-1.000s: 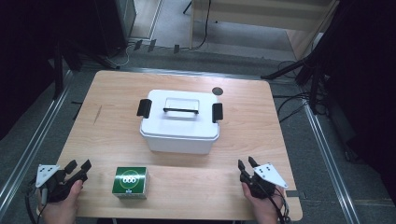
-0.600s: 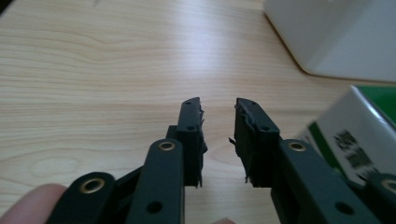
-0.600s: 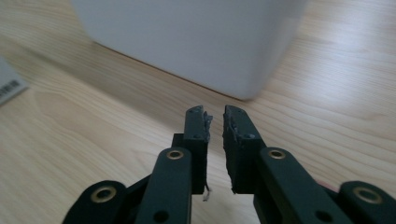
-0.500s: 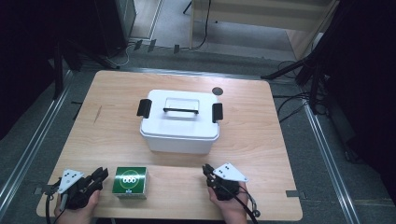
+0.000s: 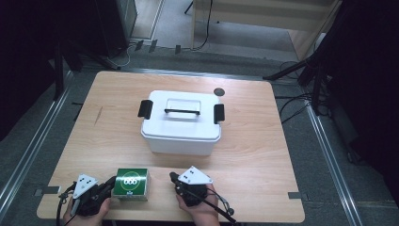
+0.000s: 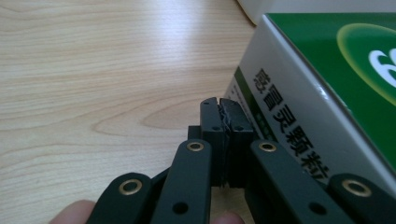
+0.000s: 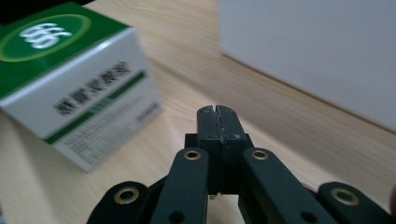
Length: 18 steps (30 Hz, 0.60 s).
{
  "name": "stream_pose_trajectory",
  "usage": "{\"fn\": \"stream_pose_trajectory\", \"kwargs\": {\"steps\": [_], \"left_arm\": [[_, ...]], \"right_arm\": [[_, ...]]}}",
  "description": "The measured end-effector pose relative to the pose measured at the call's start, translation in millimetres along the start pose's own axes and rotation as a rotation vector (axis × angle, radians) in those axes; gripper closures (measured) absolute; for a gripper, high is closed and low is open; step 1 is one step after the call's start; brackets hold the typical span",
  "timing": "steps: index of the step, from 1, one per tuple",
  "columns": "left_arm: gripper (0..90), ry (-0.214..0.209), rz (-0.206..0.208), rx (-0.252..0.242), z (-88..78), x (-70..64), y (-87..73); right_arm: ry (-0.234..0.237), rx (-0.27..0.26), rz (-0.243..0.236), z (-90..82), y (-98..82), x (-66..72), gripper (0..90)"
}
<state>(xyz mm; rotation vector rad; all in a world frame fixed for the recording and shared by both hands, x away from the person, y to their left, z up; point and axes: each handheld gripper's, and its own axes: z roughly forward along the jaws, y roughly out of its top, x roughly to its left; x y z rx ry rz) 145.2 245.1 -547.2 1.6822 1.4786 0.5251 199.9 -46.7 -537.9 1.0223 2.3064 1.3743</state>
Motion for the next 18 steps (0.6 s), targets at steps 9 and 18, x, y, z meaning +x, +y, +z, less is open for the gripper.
{"fn": "stream_pose_trajectory", "kwargs": {"steps": [9, 18], "left_arm": [[90.0, -0.033, 0.029, 0.033, 3.3, -14.6, -1.2], [90.0, -0.026, 0.063, 0.044, 11.5, -38.4, 0.8]], "right_arm": [[0.098, 0.008, -0.011, 18.9, 4.9, 29.4, 90.0], [0.059, 0.023, 0.026, 8.3, 2.9, 20.5, 90.0]]}}
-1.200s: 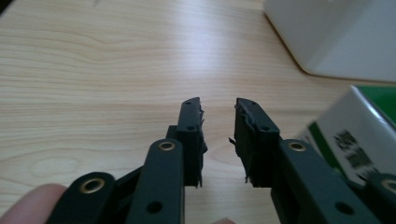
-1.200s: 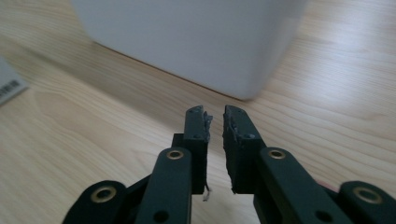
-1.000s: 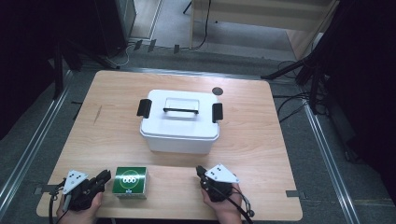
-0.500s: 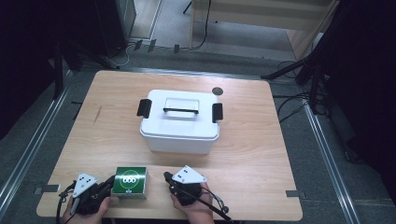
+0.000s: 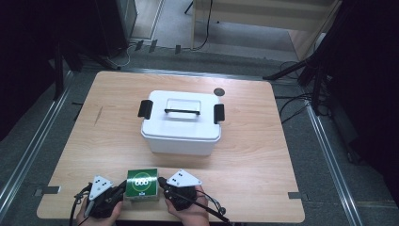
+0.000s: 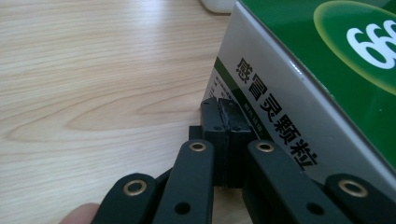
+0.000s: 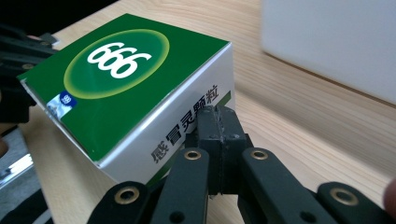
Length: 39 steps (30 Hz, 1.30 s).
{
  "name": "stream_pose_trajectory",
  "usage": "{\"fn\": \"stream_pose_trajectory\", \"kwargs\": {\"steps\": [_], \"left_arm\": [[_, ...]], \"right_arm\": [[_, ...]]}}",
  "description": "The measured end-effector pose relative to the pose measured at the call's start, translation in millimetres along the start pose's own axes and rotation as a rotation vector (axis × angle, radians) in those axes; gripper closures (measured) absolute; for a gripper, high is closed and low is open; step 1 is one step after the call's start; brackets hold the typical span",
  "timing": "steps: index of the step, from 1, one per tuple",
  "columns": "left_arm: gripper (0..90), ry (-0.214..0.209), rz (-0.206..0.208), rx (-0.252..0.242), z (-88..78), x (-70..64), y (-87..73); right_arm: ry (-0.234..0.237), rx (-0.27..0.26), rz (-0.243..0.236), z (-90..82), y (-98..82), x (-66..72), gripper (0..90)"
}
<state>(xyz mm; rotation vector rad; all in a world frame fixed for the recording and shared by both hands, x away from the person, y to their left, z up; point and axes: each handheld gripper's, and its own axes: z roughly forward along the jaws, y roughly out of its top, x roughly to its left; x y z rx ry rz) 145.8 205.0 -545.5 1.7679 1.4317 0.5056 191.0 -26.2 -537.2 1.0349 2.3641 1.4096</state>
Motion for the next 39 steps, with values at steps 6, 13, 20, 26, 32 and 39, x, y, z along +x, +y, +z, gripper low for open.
{"fn": "stream_pose_trajectory", "kwargs": {"steps": [6, 13, 20, 26, 32, 39], "left_arm": [[90.0, -0.015, 0.039, 0.018, 12.4, -18.1, 8.8], [90.0, -0.046, 0.080, 0.034, 32.4, -44.7, 21.0], [90.0, -0.090, 0.112, 0.059, 53.6, -74.7, 34.2], [90.0, -0.126, 0.150, 0.072, 70.1, -105.1, 42.3], [90.0, -0.153, 0.171, 0.076, 80.1, -125.8, 46.2], [90.0, -0.179, 0.194, 0.085, 89.5, -146.7, 49.8]], "right_arm": [[-0.030, 0.025, 0.051, -14.6, -1.4, -13.2, 90.0], [-0.088, 0.037, 0.072, -35.9, -6.0, -33.8, 90.0], [-0.153, 0.041, 0.104, -60.9, -14.5, -55.0, 90.0], [-0.210, 0.035, 0.130, -85.5, -24.5, -75.4, 90.0], [-0.243, 0.038, 0.143, -103.3, -31.5, -88.2, 90.0], [-0.289, 0.030, 0.162, -122.4, -39.7, -103.9, 90.0]]}}
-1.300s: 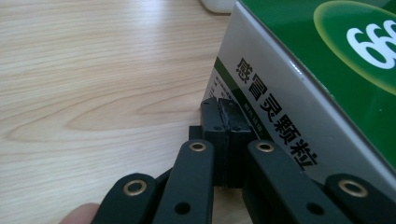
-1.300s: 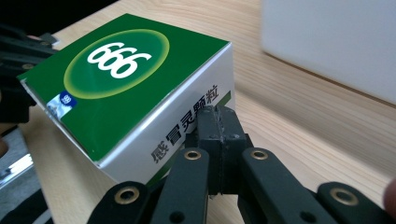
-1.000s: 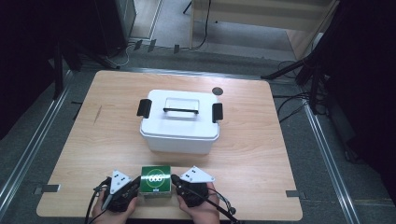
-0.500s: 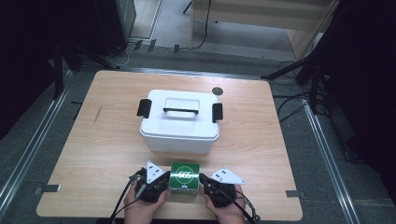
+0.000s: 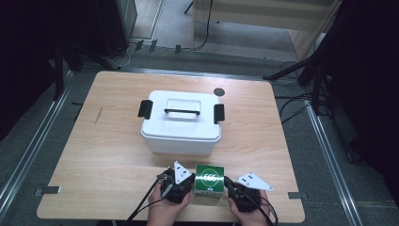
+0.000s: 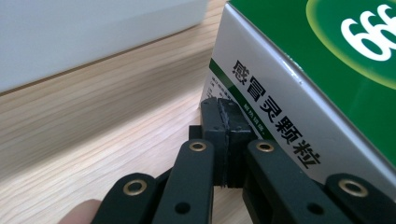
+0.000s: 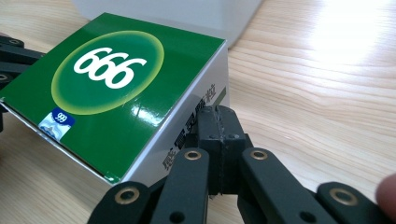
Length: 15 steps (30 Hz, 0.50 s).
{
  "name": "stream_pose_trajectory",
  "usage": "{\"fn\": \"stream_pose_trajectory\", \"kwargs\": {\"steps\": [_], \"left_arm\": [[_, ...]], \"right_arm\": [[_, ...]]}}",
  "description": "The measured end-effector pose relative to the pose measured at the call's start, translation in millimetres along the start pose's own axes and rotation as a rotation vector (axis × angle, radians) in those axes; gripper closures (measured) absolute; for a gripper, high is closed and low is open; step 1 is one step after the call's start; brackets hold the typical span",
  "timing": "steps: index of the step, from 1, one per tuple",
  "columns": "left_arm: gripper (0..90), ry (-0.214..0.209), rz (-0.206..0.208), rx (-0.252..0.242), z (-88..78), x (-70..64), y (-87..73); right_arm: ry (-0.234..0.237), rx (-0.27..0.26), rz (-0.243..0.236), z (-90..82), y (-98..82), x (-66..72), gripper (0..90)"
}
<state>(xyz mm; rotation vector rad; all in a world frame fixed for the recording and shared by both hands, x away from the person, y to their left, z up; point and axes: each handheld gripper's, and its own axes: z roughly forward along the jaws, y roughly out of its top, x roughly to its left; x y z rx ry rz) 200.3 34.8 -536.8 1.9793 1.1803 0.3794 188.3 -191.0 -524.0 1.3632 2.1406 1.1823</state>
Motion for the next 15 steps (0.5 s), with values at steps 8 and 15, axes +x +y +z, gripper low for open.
{"fn": "stream_pose_trajectory", "kwargs": {"steps": [8, 15], "left_arm": [[90.0, -0.022, 0.014, -0.006, 9.6, -15.0, 4.7], [90.0, -0.036, 0.024, -0.013, 13.9, -19.9, 6.5]], "right_arm": [[-0.032, -0.004, 0.017, -8.5, -5.0, -11.7, 90.0], [-0.051, -0.001, 0.009, -13.2, -6.1, -19.3, 90.0]]}}
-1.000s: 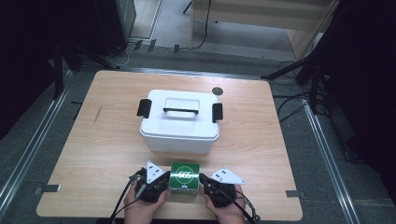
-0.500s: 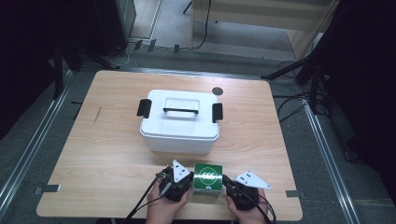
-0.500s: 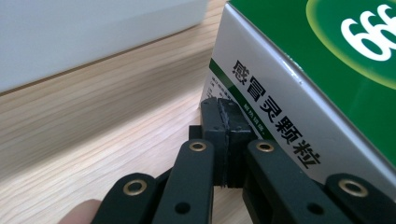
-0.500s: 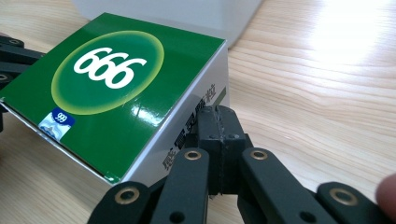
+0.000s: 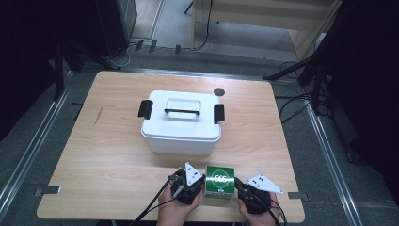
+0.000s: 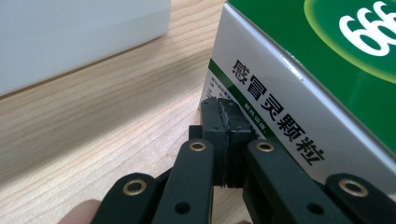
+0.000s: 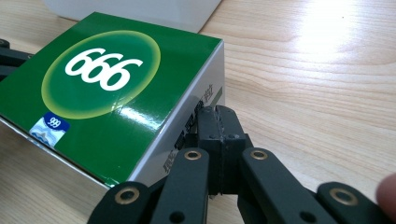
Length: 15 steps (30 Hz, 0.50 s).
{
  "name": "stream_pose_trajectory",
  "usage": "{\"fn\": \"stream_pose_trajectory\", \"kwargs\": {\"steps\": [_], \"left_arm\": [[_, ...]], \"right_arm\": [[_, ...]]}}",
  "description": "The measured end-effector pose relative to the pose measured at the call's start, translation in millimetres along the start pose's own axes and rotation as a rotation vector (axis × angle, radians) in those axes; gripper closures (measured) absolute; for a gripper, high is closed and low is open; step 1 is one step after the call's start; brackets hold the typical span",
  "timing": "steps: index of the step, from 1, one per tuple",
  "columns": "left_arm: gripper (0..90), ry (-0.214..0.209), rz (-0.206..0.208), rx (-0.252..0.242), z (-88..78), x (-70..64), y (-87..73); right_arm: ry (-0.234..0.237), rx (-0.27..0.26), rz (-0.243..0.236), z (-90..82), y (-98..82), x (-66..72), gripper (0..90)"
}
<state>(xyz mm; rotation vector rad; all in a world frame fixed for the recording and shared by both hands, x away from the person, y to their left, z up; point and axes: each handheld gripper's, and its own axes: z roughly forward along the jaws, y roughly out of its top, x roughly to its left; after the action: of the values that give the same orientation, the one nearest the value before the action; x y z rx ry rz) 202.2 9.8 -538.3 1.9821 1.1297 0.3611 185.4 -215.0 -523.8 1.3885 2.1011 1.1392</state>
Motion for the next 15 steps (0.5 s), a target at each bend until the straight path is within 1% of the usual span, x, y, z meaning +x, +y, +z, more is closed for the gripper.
{"fn": "stream_pose_trajectory", "kwargs": {"steps": [1, 2, 3, 4, 5, 6, 7, 8, 9, 10, 11, 12, 13, 14, 15], "left_arm": [[86.9, -0.006, 0.002, -0.012, -2.4, 4.0, -0.3], [81.7, -0.006, 0.002, -0.012, -2.4, 4.0, -0.3], [81.7, -0.013, -0.008, -0.026, -5.5, 7.6, -0.6], [70.3, -0.021, -0.019, -0.045, -9.1, 11.4, -0.6], [70.3, -0.017, -0.021, -0.060, -13.4, 14.8, -0.6], [66.9, -0.007, -0.020, -0.076, -18.0, 18.5, -0.7], [57.2, 0.004, -0.033, -0.102, -27.6, 27.1, -1.9], [54.1, 0.004, -0.033, -0.102, -27.6, 27.1, -1.9], [54.1, 0.012, -0.039, -0.111, -31.9, 31.7, -3.1], [43.9, 0.044, -0.046, -0.115, -40.0, 40.1, -6.5], [35.0, 0.044, -0.046, -0.115, -40.0, 40.1, -6.5], [26.1, 0.065, -0.047, -0.112, -43.9, 44.6, -8.6], [26.1, 0.080, -0.049, -0.113, -48.3, 49.7, -11.4], [15.7, 0.089, -0.055, -0.118, -53.0, 55.5, -14.7], [11.9, 0.107, -0.063, -0.131, -62.6, 68.3, -22.1]], "right_arm": [[-0.009, -0.002, -0.001, 0.2, -0.6, -2.4, 89.0], [-0.009, -0.002, -0.001, 0.2, -0.6, -2.4, 89.0], [-0.021, -0.004, 0.001, 0.1, -0.8, -2.7, 81.8], [-0.032, -0.005, -0.004, -0.7, -0.6, -6.9, 70.7], [-0.032, -0.005, -0.004, -0.7, -0.6, -6.9, 70.7], [-0.024, -0.005, 0.004, -1.2, -0.6, -9.9, 66.7], [-0.029, -0.006, 0.006, -2.4, -0.7, -15.2, 60.8], [-0.017, -0.005, 0.014, -2.5, -0.2, -18.6, 61.6], [-0.017, -0.005, 0.014, -2.5, -0.2, -18.6, 61.6], [0.064, -0.012, 0.057, -2.8, 0.6, -27.4, 61.2], [0.063, -0.048, 0.033, -3.2, -0.5, -30.7, 61.2], [0.042, -0.065, 0.008, -4.0, -1.1, -33.0, 60.6], [0.042, -0.065, 0.008, -4.0, -1.1, -33.0, 60.6], [-0.012, -0.065, -0.007, -5.4, -1.6, -36.6, 57.5], [-0.020, -0.068, -0.005, -5.6, -1.6, -38.8, 54.2]]}}
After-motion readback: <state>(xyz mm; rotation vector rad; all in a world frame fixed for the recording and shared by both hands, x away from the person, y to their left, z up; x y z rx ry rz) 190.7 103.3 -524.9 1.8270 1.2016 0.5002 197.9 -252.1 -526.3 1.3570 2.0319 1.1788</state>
